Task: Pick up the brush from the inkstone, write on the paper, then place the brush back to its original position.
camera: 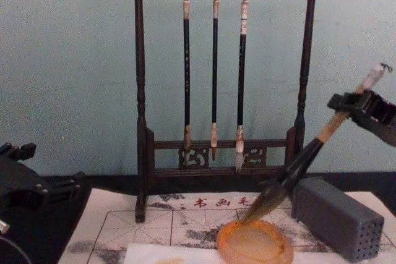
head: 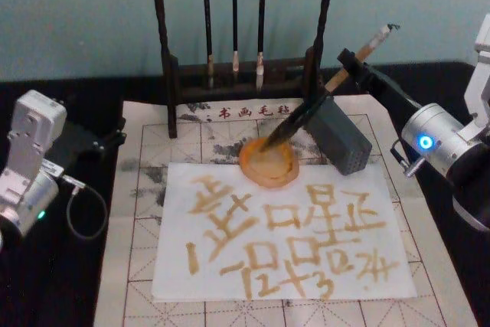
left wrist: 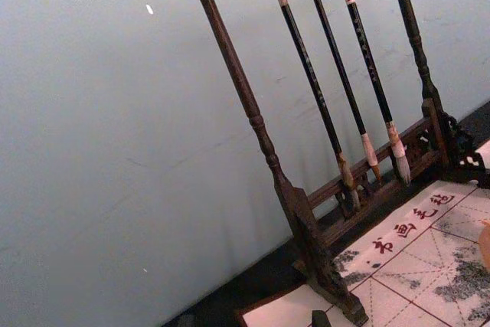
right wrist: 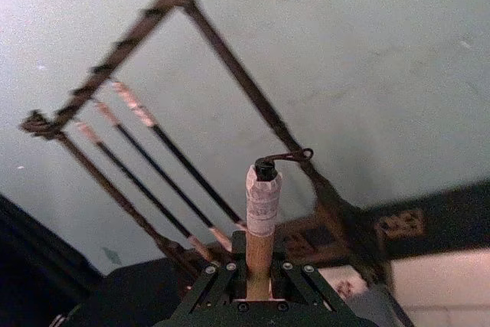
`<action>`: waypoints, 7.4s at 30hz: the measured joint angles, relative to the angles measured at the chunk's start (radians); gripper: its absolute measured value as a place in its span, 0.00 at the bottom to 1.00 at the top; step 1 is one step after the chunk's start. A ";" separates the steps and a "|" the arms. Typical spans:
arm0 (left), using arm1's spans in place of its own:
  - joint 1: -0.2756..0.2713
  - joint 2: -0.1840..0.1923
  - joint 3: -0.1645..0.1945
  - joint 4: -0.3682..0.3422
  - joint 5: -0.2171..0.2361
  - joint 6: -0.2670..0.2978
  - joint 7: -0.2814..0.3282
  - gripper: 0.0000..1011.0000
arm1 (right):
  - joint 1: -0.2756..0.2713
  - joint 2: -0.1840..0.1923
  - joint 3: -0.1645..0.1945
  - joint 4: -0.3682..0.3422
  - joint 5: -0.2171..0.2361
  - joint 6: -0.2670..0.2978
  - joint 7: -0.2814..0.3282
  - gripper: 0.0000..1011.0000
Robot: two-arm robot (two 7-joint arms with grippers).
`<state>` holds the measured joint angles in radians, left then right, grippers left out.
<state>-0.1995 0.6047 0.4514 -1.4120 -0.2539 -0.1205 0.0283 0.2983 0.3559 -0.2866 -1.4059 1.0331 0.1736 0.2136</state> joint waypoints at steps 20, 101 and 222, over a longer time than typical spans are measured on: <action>0.000 0.000 0.000 0.000 0.000 0.000 0.000 0.99 | 0.051 -0.030 0.022 0.082 0.160 0.106 -0.173 0.18; 0.000 0.000 0.000 0.000 0.000 0.000 0.000 0.99 | 0.083 -0.024 -0.053 0.123 0.254 0.078 -0.266 0.91; 0.000 0.000 0.000 0.000 0.000 0.000 0.000 0.99 | -0.141 0.327 -0.269 -0.169 -0.501 -0.196 -0.054 0.99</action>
<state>-0.1996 0.6047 0.4514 -1.4120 -0.2539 -0.1205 0.0283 0.1571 0.6834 -0.5556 -1.5745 0.5324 -0.0221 0.1591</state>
